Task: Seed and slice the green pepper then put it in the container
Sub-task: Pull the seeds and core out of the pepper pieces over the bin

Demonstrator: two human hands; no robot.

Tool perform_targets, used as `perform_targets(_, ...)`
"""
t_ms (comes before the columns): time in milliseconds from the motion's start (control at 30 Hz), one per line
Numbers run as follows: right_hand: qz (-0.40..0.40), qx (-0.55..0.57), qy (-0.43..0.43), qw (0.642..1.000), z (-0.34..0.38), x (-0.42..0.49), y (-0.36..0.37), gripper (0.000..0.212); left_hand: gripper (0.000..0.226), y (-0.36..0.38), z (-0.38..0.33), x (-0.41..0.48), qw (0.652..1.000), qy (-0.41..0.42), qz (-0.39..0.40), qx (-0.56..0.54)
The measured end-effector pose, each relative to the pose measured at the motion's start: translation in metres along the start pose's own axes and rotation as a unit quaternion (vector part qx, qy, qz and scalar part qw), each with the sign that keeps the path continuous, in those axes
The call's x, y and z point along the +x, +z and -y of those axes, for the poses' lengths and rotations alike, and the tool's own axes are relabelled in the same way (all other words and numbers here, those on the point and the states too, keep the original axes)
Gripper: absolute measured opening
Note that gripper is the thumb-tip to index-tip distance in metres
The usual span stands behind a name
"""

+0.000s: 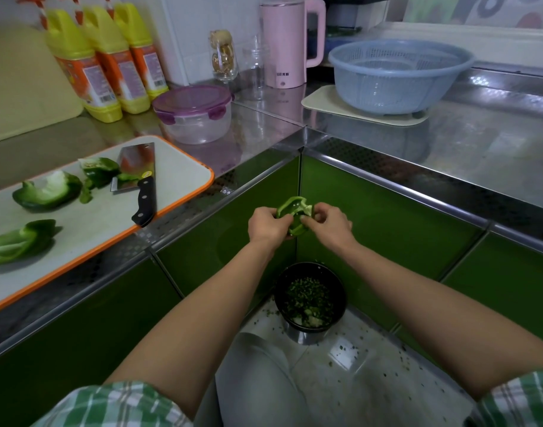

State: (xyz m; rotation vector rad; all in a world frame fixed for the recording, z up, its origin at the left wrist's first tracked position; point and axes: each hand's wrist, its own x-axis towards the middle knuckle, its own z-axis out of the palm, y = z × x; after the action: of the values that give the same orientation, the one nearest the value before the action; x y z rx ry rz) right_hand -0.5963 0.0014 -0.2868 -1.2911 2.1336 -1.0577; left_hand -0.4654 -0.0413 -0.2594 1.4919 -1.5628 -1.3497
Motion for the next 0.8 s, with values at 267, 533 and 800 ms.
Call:
perform_targets(267, 0.052, 0.017, 0.006, 0.998, 0.005, -0.005, -0.008, 0.029, 0.006, -0.006, 0.000, 0.002, 1.000, -0.008, 0.008, -0.011)
perform_targets(533, 0.031, 0.036, -0.011, 0.999, 0.011, -0.003, -0.008, 0.015, 0.011, -0.003, -0.002, -0.001, 0.999, 0.000, 0.044, -0.014)
perform_targets(800, 0.078, 0.133, 0.004, 0.988, 0.012, -0.010, -0.017, 0.030, 0.015, -0.006, -0.004, -0.003, 0.994, -0.042, 0.061, -0.083)
